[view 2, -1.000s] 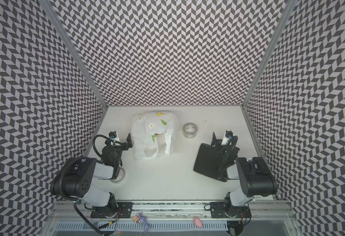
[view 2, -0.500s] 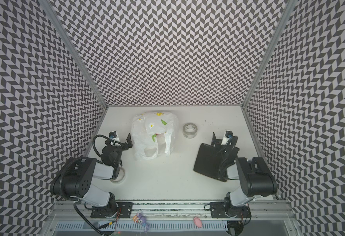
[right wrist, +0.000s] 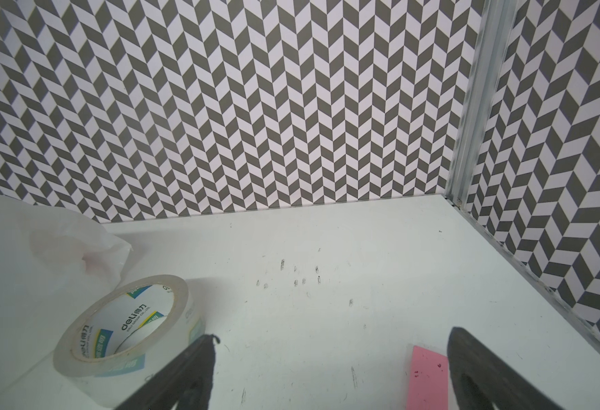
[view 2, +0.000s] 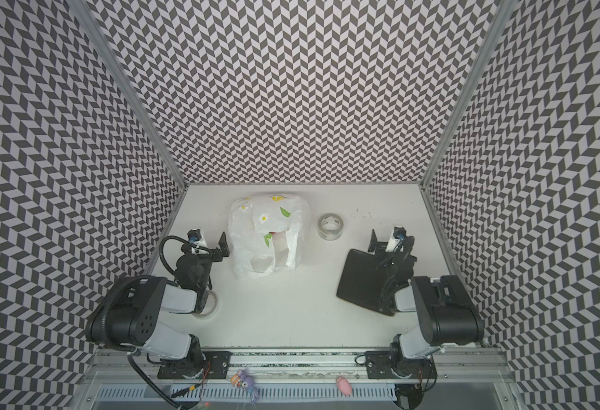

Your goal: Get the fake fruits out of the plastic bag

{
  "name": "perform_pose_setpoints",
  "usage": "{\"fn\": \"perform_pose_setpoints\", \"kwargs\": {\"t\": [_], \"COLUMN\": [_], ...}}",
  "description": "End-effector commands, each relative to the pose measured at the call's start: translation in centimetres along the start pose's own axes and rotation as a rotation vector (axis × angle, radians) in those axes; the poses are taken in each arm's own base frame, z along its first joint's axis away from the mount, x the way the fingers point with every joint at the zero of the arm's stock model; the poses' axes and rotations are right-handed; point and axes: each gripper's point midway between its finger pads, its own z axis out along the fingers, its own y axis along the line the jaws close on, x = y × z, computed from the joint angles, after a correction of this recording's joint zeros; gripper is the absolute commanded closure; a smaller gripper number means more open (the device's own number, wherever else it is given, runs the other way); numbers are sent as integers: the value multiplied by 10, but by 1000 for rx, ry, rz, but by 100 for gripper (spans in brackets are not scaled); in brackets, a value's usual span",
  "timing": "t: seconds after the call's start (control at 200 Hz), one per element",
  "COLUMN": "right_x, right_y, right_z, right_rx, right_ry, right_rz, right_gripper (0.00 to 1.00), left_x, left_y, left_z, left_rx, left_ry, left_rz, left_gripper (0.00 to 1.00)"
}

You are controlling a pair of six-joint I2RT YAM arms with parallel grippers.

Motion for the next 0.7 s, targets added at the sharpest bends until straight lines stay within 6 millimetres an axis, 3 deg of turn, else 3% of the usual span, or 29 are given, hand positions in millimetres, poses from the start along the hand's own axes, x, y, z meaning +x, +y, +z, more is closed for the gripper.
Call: {"fn": "perform_pose_setpoints", "kwargs": {"t": [0.0,0.2,0.365,0.571,0.696], "right_x": [-48,-106,-115,-110,-91], "right_y": [7,30,64,140,189], "right_z": [4,1,-5,-39,-72], "right_rx": [-12,-126,-284,-496,-621], "right_ry": [-55,-52,114,269,367], "right_rz": [9,186,357,292,240], "right_gripper": [1,4,7,4,2], "left_x": [-41,-101,-128,-123,-115], "left_y": [11,17,-10,-61,-84], "left_z": [-13,-27,-29,-44,-65], "left_rx": [-54,-103,60,280,326], "left_ry": [-102,-161,-82,156,254], "left_rz": [-30,-169,-348,-428,-420], "left_gripper": [0,0,0,0,1]}}
